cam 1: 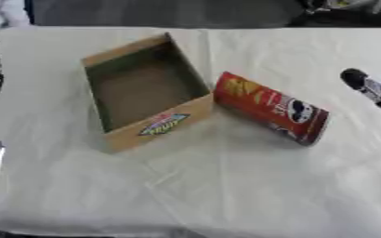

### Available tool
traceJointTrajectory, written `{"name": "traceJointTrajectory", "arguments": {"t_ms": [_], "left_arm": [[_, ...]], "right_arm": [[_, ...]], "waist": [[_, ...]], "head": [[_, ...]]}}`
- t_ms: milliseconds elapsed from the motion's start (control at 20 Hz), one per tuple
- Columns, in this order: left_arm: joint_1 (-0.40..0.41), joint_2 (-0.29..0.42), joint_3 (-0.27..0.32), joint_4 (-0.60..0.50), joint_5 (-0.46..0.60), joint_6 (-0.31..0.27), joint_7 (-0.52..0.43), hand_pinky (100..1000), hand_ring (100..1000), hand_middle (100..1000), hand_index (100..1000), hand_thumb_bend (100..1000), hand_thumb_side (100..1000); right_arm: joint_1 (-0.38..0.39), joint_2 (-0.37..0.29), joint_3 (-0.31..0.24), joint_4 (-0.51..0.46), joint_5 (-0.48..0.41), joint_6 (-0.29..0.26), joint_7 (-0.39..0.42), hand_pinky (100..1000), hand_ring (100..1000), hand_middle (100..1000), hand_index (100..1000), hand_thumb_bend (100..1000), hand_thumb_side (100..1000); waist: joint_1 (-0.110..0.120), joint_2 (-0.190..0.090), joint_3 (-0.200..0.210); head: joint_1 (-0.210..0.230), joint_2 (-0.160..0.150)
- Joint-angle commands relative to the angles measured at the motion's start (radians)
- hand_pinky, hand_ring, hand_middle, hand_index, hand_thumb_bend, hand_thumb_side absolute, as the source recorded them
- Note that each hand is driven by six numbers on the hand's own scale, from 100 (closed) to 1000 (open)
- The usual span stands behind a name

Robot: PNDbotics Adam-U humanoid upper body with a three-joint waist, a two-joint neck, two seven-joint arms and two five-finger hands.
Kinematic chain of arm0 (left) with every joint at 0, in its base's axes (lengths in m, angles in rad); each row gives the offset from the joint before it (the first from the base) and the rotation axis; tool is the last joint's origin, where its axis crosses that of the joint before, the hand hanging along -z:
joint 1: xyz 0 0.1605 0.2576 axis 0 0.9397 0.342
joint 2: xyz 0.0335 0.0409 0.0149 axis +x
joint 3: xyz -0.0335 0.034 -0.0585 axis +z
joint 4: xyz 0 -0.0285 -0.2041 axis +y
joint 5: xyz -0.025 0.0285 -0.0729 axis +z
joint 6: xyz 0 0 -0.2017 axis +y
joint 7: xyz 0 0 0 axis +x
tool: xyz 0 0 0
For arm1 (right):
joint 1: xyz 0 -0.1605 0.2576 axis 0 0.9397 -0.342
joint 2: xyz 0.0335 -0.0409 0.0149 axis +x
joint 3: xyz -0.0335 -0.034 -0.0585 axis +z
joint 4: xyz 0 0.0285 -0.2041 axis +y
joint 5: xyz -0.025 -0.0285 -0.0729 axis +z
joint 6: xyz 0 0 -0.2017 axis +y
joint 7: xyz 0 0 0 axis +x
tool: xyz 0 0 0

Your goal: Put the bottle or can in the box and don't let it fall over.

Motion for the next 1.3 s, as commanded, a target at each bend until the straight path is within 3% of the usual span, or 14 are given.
{"name": "traceJointTrajectory", "arguments": {"t_ms": [50,300,450,1300], "left_arm": [[-0.008,0.032,0.008,-0.019,-0.006,-0.002,-0.003,719,906,756,769,454,686],[-0.010,0.029,0.006,-0.019,-0.005,-0.003,-0.004,720,906,756,769,455,685],[-0.011,0.029,0.005,-0.019,-0.004,-0.003,-0.005,720,906,756,769,456,685],[-0.013,0.026,0.003,-0.019,-0.003,-0.004,-0.006,721,906,755,769,457,684]], "right_arm": [[-0.008,-0.028,0.001,-0.011,0.011,-0.040,-0.022,894,937,838,900,737,467],[-0.002,-0.009,0.029,0.029,0.040,-0.147,-0.214,881,922,828,895,724,470],[0.000,-0.004,0.051,0.052,0.064,-0.196,-0.282,880,921,828,894,737,481],[-0.016,0.017,0.133,0.148,0.092,-0.296,-0.355,866,896,818,891,809,546]], "waist": [[0.000,-0.016,0.001],[0.001,-0.015,0.006],[0.001,-0.014,0.008],[0.003,-0.011,0.015]], "head": [[-0.007,-0.011],[-0.012,-0.015],[-0.014,-0.017],[-0.016,-0.013]]}}
